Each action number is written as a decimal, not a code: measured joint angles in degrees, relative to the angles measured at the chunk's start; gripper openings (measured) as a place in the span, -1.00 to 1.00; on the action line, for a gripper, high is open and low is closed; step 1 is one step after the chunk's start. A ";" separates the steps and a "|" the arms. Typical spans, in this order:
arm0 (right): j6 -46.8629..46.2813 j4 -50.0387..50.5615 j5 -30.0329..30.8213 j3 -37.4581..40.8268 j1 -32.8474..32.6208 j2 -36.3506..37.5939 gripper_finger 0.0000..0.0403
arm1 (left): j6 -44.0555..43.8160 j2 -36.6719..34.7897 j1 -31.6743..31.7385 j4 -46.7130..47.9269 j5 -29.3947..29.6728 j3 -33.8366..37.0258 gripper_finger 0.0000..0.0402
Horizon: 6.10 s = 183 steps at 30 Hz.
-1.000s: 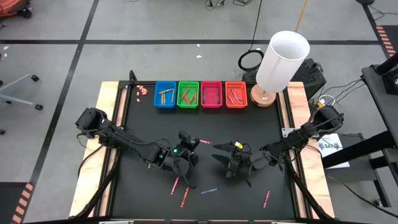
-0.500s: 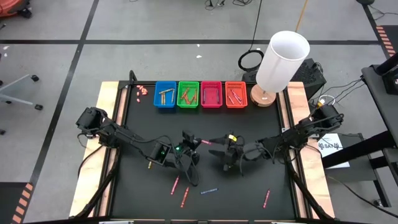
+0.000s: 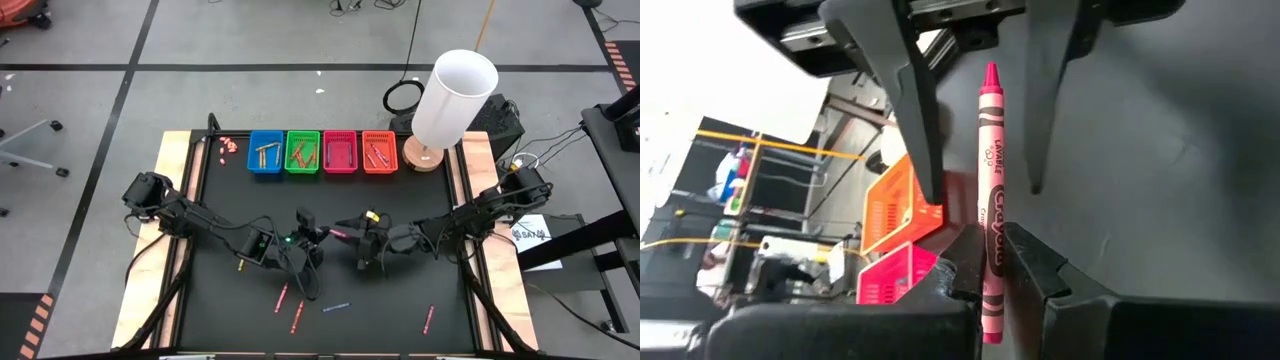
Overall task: Sort crayons
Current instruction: Put the red crayon into the orange bin
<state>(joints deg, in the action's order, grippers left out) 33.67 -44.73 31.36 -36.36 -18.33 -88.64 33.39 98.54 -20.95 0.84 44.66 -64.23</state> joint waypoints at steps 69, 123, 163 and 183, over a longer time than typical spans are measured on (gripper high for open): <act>-0.03 4.08 1.88 0.00 -0.13 0.02 -0.96 | -52.69 0.02 -2.52 29.70 7.56 4.90 0.11; -13.90 37.60 9.07 -4.61 39.98 0.02 -0.92 | -39.02 -0.20 -3.78 -2.19 -4.61 14.23 -0.56; -49.64 59.34 -16.64 -4.57 13.04 21.67 0.02 | -45.14 -0.22 -3.78 -2.08 -14.88 14.21 -0.56; -65.15 53.25 -24.54 -4.57 -9.67 9.78 0.02 | -46.78 -0.22 -3.78 -2.10 -14.92 14.21 -0.56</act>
<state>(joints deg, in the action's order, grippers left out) -31.48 8.52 6.82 -40.93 -28.00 -78.86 -13.39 98.32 -24.73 -1.26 29.74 -50.02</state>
